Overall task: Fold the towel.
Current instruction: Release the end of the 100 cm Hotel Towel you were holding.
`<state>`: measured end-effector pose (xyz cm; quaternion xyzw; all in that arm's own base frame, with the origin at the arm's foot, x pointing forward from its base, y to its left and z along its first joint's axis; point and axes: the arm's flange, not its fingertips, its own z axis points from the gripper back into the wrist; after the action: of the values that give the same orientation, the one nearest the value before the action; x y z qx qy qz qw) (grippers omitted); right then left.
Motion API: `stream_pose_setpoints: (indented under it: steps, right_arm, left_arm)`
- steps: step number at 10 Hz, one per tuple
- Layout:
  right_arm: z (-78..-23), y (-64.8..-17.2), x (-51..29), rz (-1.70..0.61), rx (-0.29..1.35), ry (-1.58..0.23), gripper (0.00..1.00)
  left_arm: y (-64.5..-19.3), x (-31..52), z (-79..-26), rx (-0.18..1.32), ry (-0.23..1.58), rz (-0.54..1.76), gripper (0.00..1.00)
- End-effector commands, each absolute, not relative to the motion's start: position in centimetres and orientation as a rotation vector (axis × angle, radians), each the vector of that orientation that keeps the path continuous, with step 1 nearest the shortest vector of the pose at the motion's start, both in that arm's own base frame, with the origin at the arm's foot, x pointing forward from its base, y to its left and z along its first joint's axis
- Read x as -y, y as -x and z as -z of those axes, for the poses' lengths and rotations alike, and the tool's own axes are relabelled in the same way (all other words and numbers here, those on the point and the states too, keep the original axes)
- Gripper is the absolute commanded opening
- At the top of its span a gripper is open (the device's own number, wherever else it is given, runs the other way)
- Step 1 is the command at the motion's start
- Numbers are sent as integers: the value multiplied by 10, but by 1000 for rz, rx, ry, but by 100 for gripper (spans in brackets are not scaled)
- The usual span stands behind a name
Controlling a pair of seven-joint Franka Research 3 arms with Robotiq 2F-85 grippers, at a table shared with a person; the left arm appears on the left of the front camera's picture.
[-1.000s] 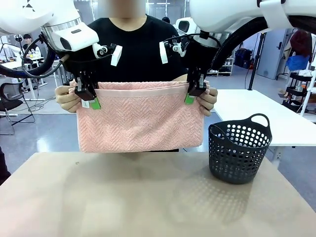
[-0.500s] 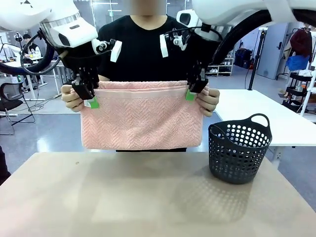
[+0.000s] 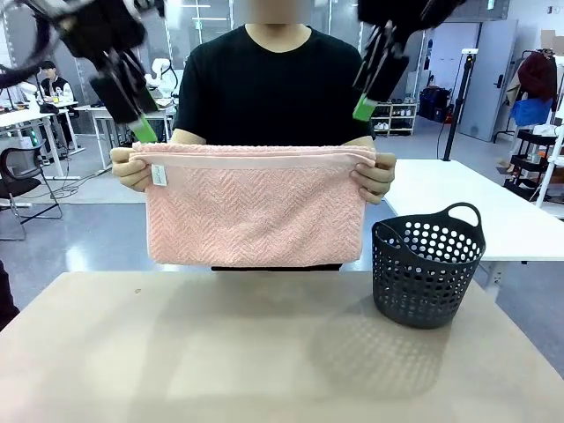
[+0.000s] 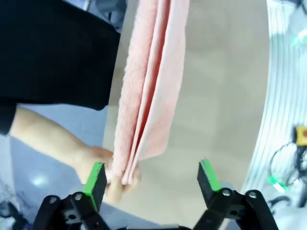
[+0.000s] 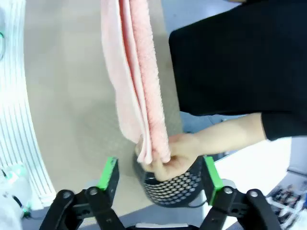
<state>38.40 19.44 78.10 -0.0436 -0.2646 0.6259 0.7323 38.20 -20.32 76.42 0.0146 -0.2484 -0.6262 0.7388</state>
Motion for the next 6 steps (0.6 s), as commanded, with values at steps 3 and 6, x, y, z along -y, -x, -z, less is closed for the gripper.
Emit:
stream_pose_setpoints:
  steps: [3,6]
  right_arm:
    - [-781,-342,-82,-1008,634,-86,100]
    - [-761,-320,-22,-724,661,-151,100]
  left_arm:
    - [-322,70,-770,667,214,924,100]
    - [-295,14,-755,705,323,631,100]
